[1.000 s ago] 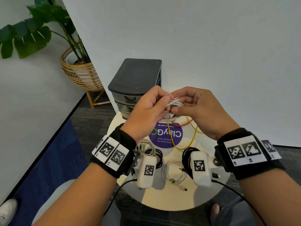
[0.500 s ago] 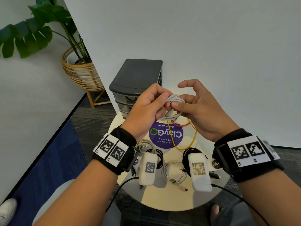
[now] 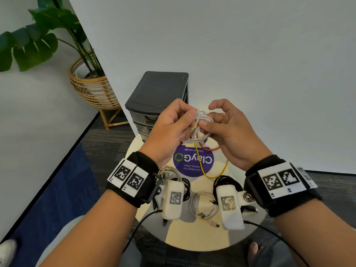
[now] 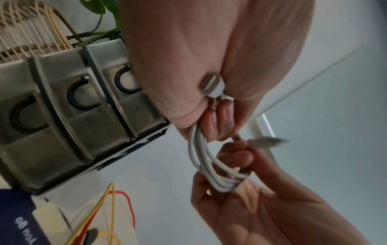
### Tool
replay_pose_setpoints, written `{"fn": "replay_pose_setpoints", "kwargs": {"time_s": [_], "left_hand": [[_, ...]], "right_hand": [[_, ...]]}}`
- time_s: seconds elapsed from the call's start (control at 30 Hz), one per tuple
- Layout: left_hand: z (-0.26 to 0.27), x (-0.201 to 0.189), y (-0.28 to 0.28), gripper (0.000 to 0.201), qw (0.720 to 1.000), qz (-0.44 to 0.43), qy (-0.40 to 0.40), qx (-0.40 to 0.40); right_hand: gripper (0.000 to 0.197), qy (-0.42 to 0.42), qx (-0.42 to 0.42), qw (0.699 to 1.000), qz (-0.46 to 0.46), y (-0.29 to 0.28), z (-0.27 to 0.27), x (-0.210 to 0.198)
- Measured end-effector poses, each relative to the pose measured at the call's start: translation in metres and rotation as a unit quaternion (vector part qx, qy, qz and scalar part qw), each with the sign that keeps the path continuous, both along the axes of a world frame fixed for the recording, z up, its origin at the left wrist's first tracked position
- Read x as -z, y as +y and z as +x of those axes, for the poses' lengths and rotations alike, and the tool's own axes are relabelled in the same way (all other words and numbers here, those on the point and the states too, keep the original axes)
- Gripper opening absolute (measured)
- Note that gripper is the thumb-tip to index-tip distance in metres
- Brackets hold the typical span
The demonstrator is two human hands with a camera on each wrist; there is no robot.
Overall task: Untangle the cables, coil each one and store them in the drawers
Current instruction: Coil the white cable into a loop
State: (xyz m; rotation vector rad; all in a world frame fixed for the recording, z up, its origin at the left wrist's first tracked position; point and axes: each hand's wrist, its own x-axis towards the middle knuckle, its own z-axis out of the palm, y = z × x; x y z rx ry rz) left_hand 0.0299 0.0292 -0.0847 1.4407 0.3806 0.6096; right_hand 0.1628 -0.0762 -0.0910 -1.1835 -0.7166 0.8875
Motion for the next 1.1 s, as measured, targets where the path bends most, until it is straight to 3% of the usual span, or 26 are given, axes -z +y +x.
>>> {"fn": "replay_pose_setpoints", "kwargs": {"time_s": [0.17, 0.27, 0.37, 0.43, 0.57, 0.8, 0.97, 1.1], "left_hand": [[-0.006, -0.002, 0.009, 0.009, 1.0, 0.015, -0.005, 0.014], [-0.01, 0.002, 0.011, 0.013, 0.999, 0.025, 0.014, 0.015], [-0.012, 0.006, 0.014, 0.014, 0.999, 0.027, 0.041, 0.0], [-0.013, 0.006, 0.016, 0.014, 0.998, 0.025, 0.049, -0.006], [-0.012, 0.003, 0.012, 0.014, 0.998, 0.022, 0.061, -0.002], [-0.014, 0.005, 0.012, 0.013, 0.997, 0.021, 0.081, 0.003], [-0.02, 0.0, 0.018, 0.026, 0.982, 0.14, 0.123, 0.012], [-0.024, 0.002, 0.023, 0.028, 0.971, 0.189, 0.146, 0.011]], "right_hand": [[0.033, 0.083, -0.109, 0.99, 0.045, -0.003, 0.0, -0.005], [0.038, -0.061, -0.118, 0.991, -0.014, -0.001, 0.002, -0.008], [0.047, -0.219, -0.109, 0.968, -0.052, 0.0, -0.002, -0.006], [0.053, -0.279, -0.09, 0.954, -0.065, 0.0, -0.004, -0.005], [0.054, -0.246, -0.081, 0.965, -0.038, -0.003, 0.001, -0.011], [0.021, -0.358, -0.057, 0.931, -0.029, -0.006, 0.008, -0.008], [0.017, -0.322, -0.025, 0.946, -0.029, -0.01, 0.019, -0.006], [0.019, -0.322, -0.024, 0.946, -0.031, -0.009, 0.022, -0.004]]}}
